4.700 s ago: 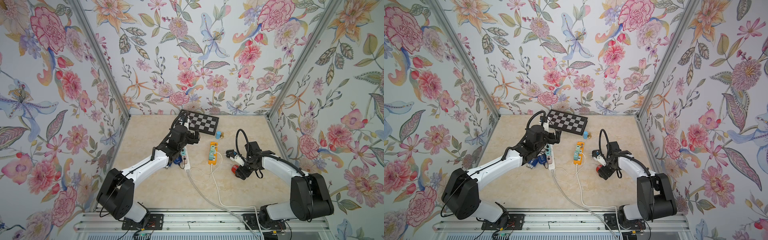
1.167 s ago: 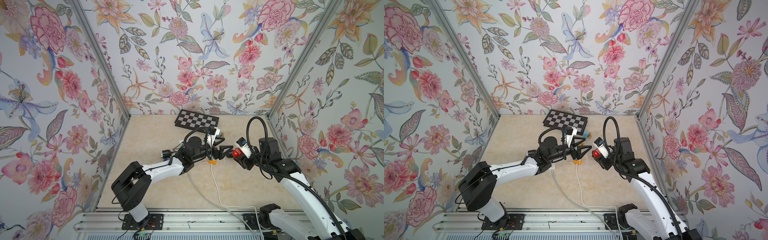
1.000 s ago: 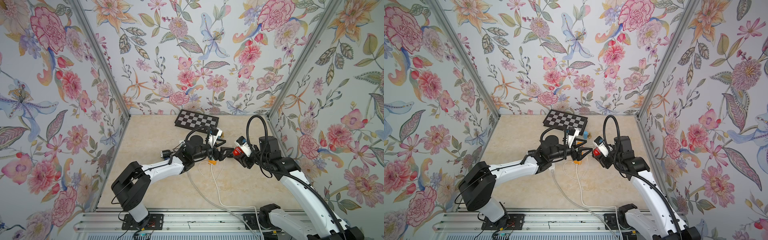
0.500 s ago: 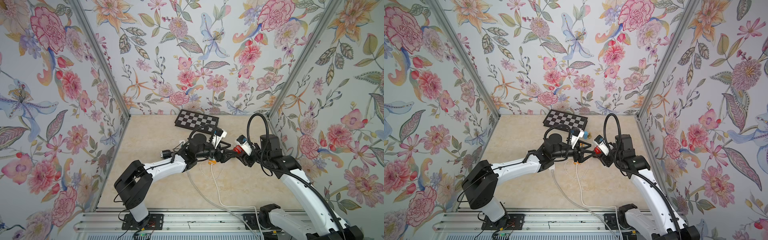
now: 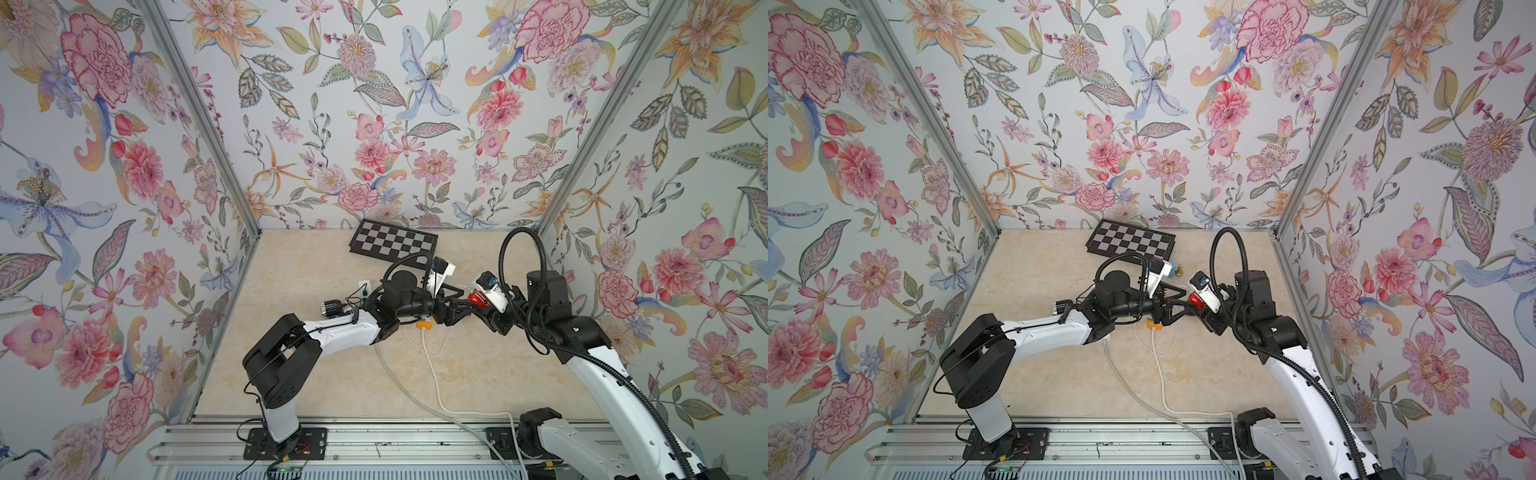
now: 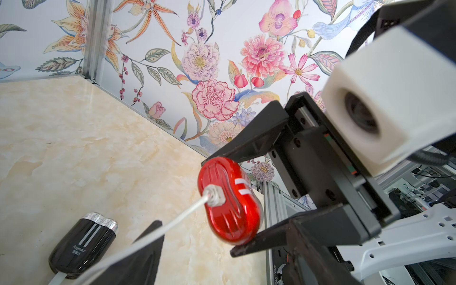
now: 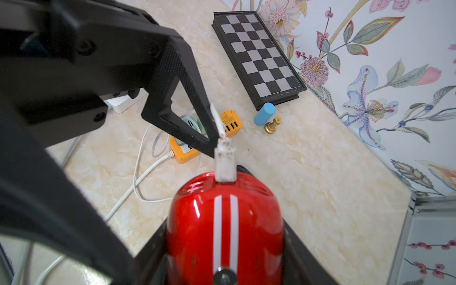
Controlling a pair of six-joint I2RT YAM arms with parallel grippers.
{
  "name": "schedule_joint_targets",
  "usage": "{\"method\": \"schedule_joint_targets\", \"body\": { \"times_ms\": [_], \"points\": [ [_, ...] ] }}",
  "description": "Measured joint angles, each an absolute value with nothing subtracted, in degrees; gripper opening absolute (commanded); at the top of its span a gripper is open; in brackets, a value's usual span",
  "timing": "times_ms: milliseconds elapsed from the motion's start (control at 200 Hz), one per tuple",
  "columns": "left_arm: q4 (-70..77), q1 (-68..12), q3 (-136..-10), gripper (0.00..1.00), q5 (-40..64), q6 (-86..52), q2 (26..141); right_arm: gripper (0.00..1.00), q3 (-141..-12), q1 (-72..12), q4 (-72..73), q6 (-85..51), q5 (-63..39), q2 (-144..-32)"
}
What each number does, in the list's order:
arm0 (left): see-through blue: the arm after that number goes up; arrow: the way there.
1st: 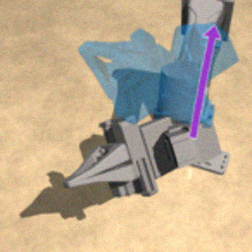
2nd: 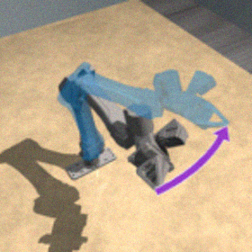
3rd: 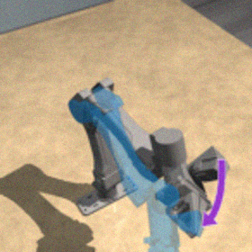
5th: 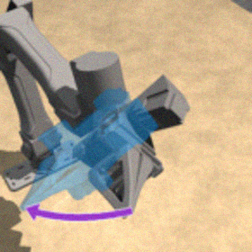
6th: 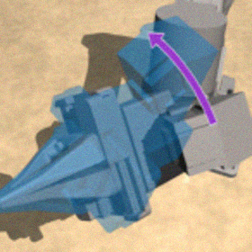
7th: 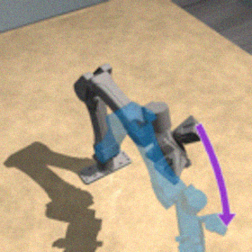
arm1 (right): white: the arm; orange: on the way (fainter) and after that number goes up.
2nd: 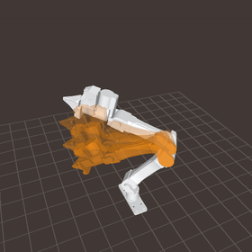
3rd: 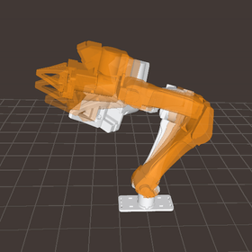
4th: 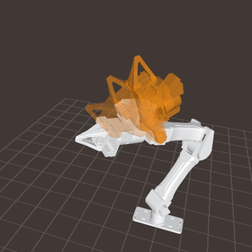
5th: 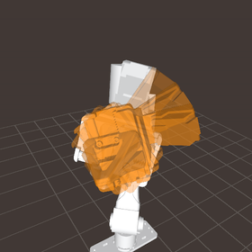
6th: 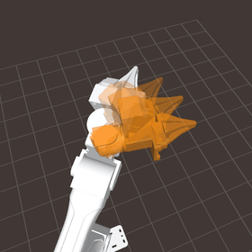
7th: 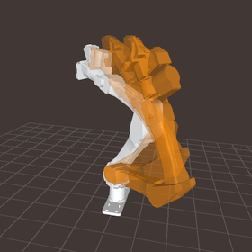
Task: Unplug the electric shaver
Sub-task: Remove the charging cable from the electric shaver.
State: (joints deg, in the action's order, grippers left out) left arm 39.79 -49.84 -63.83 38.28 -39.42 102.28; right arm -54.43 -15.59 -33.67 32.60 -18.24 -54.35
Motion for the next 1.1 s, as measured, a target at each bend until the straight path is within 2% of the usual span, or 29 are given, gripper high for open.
{"method": "schedule_joint_targets", "body": {
  "times_ms": [495,1101],
  "points": [
    [46.78,-49.78,-63.96,0.67,37.43,-43.68,103.74,0.61,-53.43,-15.62,-33.58,35.83,-18.28,-53.65],
    [49.47,-49.23,-64.79,0.30,36.88,-47.09,105.67,0.60,-51.99,-17.30,-30.96,39.29,-16.32,-52.90]
  ]
}}
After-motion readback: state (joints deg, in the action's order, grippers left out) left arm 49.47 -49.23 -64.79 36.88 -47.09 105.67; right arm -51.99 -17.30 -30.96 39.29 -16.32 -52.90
